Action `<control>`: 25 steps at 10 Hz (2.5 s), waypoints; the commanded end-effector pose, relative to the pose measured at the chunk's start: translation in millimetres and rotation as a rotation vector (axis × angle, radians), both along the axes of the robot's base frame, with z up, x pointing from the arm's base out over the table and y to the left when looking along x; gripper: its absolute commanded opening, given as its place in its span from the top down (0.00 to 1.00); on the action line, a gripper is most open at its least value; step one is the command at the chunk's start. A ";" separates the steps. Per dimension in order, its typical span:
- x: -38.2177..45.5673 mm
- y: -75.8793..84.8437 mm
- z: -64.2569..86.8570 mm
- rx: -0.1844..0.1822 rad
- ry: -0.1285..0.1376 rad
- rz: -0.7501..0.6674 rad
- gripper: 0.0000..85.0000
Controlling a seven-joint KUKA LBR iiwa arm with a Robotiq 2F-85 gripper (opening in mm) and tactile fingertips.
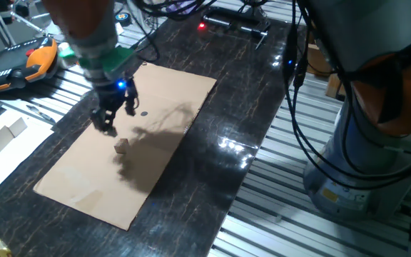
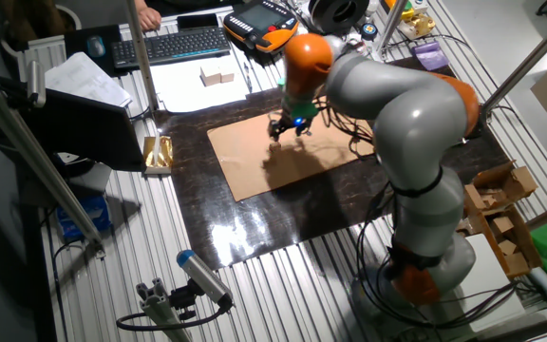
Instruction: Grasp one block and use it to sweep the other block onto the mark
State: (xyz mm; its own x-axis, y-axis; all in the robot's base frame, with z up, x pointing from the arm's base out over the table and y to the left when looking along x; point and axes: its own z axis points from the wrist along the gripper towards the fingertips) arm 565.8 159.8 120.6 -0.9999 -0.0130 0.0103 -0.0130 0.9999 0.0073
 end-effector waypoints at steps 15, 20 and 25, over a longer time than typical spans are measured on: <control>19.8 3.2 -69.3 -0.002 0.021 0.167 0.24; 18.8 -2.8 -75.5 0.006 0.013 0.219 0.43; 23.8 -35.0 -49.4 0.005 0.027 0.294 0.99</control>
State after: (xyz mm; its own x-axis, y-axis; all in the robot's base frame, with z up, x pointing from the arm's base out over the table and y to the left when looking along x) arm 590.2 130.1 70.3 -0.9521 -0.3035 0.0372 -0.3030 0.9528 0.0175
